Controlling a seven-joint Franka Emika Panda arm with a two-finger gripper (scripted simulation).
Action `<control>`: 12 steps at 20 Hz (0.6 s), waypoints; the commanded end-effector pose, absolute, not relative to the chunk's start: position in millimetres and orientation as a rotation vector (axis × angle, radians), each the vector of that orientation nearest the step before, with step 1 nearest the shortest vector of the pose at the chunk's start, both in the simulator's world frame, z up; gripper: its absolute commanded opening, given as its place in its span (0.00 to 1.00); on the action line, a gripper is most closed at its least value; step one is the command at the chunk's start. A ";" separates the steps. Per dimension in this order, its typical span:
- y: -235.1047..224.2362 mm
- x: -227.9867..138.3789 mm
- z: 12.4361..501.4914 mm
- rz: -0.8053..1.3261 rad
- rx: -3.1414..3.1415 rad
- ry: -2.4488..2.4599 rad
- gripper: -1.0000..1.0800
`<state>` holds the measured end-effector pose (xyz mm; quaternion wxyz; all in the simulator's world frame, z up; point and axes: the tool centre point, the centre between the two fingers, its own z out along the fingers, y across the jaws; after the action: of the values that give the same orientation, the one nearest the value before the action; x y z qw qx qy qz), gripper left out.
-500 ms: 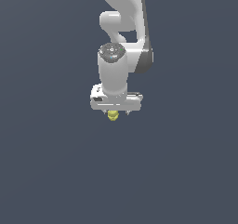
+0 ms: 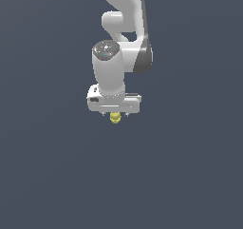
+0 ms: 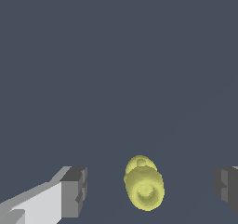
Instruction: Pick up the object and move it to a goal position.
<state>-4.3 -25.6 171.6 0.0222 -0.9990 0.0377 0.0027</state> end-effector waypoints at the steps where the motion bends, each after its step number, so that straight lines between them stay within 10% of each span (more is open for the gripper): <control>1: -28.5 -3.7 173.2 0.002 -3.091 0.124 0.96; 12: -28.5 -7.4 168.7 0.003 -3.097 0.075 0.96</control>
<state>-6.1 -28.2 170.4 0.0227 -0.9993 0.0297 0.0009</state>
